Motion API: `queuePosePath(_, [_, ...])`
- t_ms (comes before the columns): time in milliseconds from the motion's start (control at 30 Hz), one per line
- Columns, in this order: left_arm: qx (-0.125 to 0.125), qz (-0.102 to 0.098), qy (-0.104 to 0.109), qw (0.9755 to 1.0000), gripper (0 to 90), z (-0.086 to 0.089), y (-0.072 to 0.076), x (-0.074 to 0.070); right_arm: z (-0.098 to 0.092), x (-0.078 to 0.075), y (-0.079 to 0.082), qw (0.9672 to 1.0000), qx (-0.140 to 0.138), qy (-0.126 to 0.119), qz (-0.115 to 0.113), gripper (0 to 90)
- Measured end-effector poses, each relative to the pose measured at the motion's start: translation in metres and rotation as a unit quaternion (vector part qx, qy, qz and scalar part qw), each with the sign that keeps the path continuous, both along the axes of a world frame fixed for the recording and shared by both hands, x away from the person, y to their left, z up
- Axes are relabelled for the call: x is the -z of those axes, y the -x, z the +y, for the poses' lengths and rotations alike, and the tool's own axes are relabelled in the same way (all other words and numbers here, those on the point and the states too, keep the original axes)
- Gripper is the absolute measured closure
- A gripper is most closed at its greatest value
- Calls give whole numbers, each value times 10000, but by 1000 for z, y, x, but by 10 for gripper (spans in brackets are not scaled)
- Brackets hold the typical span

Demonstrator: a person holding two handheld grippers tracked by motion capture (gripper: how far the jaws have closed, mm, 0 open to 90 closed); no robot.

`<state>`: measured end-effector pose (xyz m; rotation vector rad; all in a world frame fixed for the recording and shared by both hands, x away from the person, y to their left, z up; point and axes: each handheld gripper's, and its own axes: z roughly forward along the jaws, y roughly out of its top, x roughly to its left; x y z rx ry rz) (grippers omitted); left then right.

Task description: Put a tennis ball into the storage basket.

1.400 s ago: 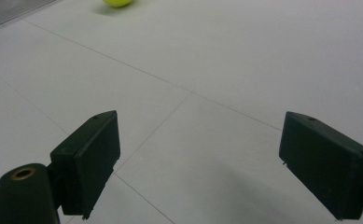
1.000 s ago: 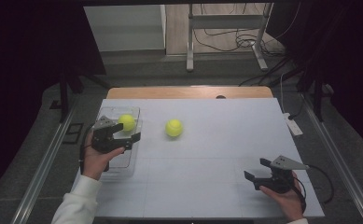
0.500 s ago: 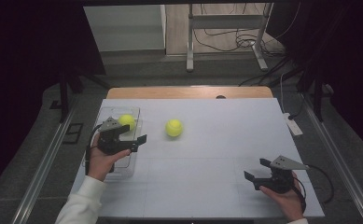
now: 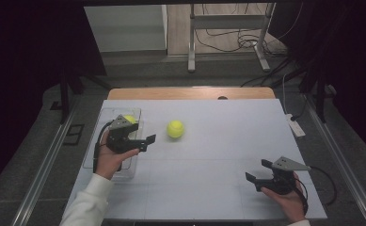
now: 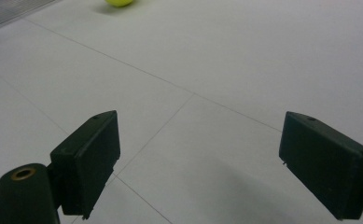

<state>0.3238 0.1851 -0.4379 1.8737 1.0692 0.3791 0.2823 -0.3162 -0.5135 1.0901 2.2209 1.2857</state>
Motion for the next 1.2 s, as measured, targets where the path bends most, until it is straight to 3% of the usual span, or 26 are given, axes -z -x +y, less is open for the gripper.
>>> queuePosePath(767, [132, 155, -237, 9995, 150, -26, -21, 5, 6, -1, -2, 9999, -116, 19, -33, 130])
queuePosePath(1200, [194, 306, -368, 9987, 147, -43, -33, 2, -1, -2, 2, 10000, 5, 3, -40, 130])
